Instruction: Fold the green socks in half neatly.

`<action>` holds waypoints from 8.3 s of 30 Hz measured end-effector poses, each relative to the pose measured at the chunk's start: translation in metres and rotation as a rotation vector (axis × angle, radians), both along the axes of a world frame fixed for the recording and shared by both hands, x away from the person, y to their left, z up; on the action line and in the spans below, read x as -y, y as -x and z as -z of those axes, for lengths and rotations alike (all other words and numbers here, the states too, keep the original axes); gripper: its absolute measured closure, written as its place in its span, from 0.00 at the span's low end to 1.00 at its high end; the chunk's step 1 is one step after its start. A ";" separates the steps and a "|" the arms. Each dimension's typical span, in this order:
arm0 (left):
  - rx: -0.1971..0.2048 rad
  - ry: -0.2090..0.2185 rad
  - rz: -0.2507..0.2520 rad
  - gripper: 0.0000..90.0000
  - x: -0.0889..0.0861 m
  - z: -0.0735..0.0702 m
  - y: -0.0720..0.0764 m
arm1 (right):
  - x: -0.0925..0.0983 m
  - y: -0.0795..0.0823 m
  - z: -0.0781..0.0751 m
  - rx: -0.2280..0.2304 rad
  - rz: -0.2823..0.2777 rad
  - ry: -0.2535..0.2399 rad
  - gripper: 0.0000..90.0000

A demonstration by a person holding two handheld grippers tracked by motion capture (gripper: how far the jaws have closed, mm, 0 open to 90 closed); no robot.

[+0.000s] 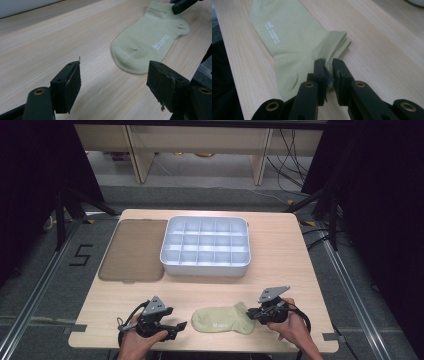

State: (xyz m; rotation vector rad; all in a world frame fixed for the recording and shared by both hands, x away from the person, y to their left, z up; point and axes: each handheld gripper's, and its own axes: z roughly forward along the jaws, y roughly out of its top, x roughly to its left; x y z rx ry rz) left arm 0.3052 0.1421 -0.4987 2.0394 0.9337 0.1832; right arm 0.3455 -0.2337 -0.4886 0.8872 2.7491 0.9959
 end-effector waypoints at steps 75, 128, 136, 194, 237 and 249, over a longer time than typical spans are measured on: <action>-0.028 -0.115 0.131 0.93 0.021 -0.033 -0.021 | -0.104 0.013 0.006 0.111 -0.178 -0.054 1.00; -0.040 -0.069 0.188 0.91 0.084 -0.048 -0.033 | -0.056 0.009 0.011 0.023 -0.061 -0.049 1.00; -0.042 -0.111 0.227 0.92 0.103 -0.040 -0.036 | -0.050 0.007 0.011 0.022 -0.054 -0.085 0.99; -0.022 -0.173 0.268 0.92 0.087 0.003 -0.014 | -0.041 0.015 -0.014 0.143 -0.040 -0.064 0.97; -0.013 -0.053 0.145 0.84 0.054 -0.010 -0.004 | -0.058 0.025 -0.012 0.056 0.015 -0.071 1.00; 0.024 -0.024 0.203 0.90 0.079 -0.013 0.001 | -0.046 0.019 0.006 0.025 0.041 -0.025 1.00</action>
